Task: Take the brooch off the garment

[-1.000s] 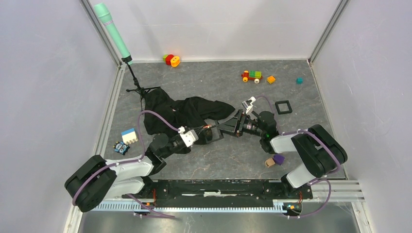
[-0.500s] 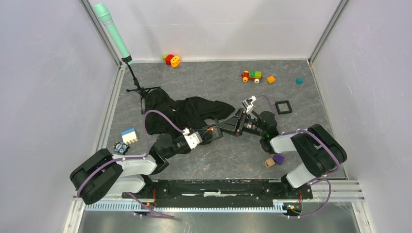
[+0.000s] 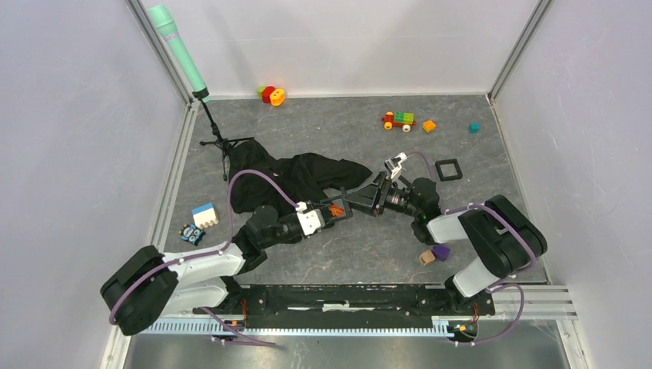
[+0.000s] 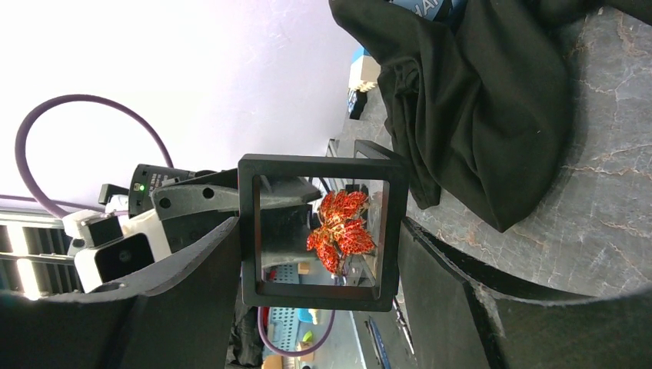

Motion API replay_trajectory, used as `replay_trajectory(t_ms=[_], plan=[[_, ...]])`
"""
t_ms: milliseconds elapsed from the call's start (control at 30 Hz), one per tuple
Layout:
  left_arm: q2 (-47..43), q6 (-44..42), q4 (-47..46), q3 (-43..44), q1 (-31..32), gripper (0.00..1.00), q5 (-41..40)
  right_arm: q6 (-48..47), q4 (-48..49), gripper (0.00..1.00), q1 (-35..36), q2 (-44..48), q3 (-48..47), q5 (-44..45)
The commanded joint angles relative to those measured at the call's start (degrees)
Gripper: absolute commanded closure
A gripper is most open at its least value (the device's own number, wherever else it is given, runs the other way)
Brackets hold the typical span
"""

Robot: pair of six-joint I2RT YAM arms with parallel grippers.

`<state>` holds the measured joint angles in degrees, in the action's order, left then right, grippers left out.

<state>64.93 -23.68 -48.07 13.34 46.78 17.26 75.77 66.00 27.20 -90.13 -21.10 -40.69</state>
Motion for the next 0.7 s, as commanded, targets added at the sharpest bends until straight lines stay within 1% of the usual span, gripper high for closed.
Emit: replay_trajectory(t_ms=[0,133,333,400,500,667], plan=[[-4.44,0.61,10.39,4.31,0.5,0.55,4.14,0.95,4.42,0.43,-0.23,-0.88,0.29,0.68],[-6.53,1.68,19.54,6.76,0.5,0.53,3.65,1.02,5.46,0.44,-0.46,-1.61,1.05,1.95],[-7.33,8.28,20.03,6.77,0.49,0.4,2.01,0.41,8.15,0.46,-1.93,-4.3,2.47,2.29],[-7.29,10.93,20.64,6.91,0.39,0.37,1.16,-1.18,7.61,0.46,-2.86,-4.3,3.81,2.75],[-6.97,15.94,20.64,6.87,0.46,0.3,-1.16,-3.17,6.87,0.46,-4.26,-4.95,5.14,2.46],[-5.26,18.35,21.31,6.41,0.5,0.23,-2.29,-4.67,8.75,0.46,-5.88,-7.38,6.88,1.84]])
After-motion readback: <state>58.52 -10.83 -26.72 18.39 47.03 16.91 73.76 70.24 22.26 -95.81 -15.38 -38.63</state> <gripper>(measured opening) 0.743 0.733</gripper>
